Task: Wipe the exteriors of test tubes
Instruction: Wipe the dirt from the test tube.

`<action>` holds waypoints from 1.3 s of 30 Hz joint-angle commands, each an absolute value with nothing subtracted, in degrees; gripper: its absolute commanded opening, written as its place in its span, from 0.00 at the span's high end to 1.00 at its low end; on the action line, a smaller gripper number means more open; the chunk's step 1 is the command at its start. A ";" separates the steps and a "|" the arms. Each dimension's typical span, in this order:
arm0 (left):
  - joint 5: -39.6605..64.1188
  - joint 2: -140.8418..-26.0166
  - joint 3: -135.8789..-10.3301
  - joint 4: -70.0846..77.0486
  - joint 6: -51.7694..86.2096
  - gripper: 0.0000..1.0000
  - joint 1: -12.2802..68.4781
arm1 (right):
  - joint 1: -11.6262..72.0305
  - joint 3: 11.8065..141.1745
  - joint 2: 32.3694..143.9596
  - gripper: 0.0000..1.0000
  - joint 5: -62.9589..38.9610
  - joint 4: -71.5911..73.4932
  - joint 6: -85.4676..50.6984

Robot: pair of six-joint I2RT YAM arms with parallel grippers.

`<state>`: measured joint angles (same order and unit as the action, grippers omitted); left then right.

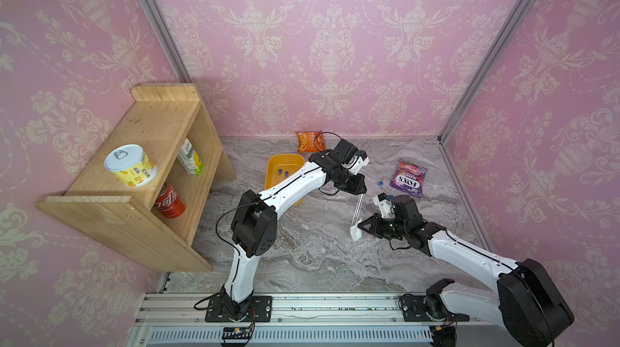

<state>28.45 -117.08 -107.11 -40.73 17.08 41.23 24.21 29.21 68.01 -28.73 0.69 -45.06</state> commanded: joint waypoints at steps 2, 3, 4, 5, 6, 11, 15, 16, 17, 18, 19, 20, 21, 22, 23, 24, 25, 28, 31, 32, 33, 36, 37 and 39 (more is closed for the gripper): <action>30.41 -115.75 -108.33 -40.61 18.09 0.80 41.97 | 21.89 33.39 68.41 1.00 -28.77 -0.36 -43.53; 30.45 -115.67 -108.24 -40.58 18.09 0.80 42.01 | 21.17 34.16 68.60 1.00 -29.00 -0.47 -43.27; 30.43 -115.67 -108.13 -40.57 18.08 0.80 42.00 | 20.33 34.93 68.79 1.00 -29.39 -0.78 -42.94; 30.41 -115.58 -108.11 -40.52 18.09 0.80 42.05 | 19.65 35.65 68.97 1.00 -29.66 -1.04 -42.60; 30.42 -115.62 -108.03 -40.46 18.08 0.80 42.10 | 18.79 36.43 69.16 1.00 -30.00 -1.35 -42.31; 30.50 -115.40 -107.84 -40.42 18.19 0.80 42.24 | 14.20 39.40 70.56 1.00 -30.98 -2.39 -41.05; 30.67 -115.36 -107.84 -40.51 18.27 0.80 42.26 | 10.74 40.36 70.93 1.00 -30.26 -2.45 -40.91; 30.67 -115.32 -107.85 -40.43 18.30 0.80 42.32 | 10.11 40.34 70.94 1.00 -30.03 -2.29 -40.99; 30.76 -115.24 -107.85 -40.43 18.35 0.80 42.39 | 9.47 40.30 70.93 1.00 -29.59 -2.11 -41.08; 30.85 -115.24 -107.84 -40.34 18.40 0.80 42.43 | 8.95 40.21 71.01 1.00 -29.29 -1.75 -41.32; 30.85 -115.22 -107.84 -40.26 18.49 0.80 42.52 | 8.52 40.05 71.12 1.00 -29.52 -1.21 -41.56; 30.94 -115.22 -107.85 -40.23 18.46 0.80 42.51 | 8.14 39.86 71.27 1.00 -29.54 -0.53 -42.03; 30.98 -115.14 -107.84 -40.17 18.57 0.80 42.62 | 7.92 39.73 71.28 1.00 -29.00 -0.45 -42.40; 31.07 -115.14 -107.84 -40.06 18.65 0.80 42.70 | 7.84 39.66 71.20 1.00 -28.08 -0.53 -42.45; 31.11 -115.16 -107.84 -39.97 18.74 0.80 42.79 | 7.74 39.72 71.19 1.00 -27.13 -0.95 -42.45; 31.22 -115.08 -107.84 -39.94 18.87 0.80 42.84 | 7.67 39.82 71.11 1.00 -26.00 -1.40 -42.58; 31.31 -115.10 -107.86 -39.77 18.95 0.80 42.89 | 7.64 39.73 71.07 1.00 -25.90 -1.14 -42.74; 31.38 -115.22 -107.84 -39.56 19.11 0.80 43.03 | 7.59 38.89 71.21 1.00 -28.77 2.82 -44.83; 31.38 -115.40 -108.01 -39.55 19.18 0.80 42.99 | 7.72 38.32 70.57 1.00 -31.82 5.20 -46.70; 31.30 -115.40 -108.02 -39.46 19.20 0.80 43.01 | 7.73 38.18 69.88 1.00 -32.35 5.24 -47.04; 31.34 -115.44 -108.17 -39.37 19.16 0.80 43.01 | 7.73 37.90 69.24 1.00 -32.65 5.22 -47.26; 31.38 -115.66 -108.46 -39.33 19.26 0.80 43.00 | 7.71 37.18 66.97 1.00 -33.89 4.64 -48.13; 31.39 -115.77 -108.54 -39.33 19.29 0.80 43.01 | 7.73 36.94 66.49 1.00 -34.22 4.42 -48.38; 31.39 -115.75 -108.68 -39.22 19.34 0.80 43.03 | 7.73 36.22 65.41 1.00 -34.86 4.36 -49.02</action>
<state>29.76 -117.08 -107.11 -39.86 18.22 42.68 7.86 37.50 67.64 -32.58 3.44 -47.07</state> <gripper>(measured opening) 0.202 0.063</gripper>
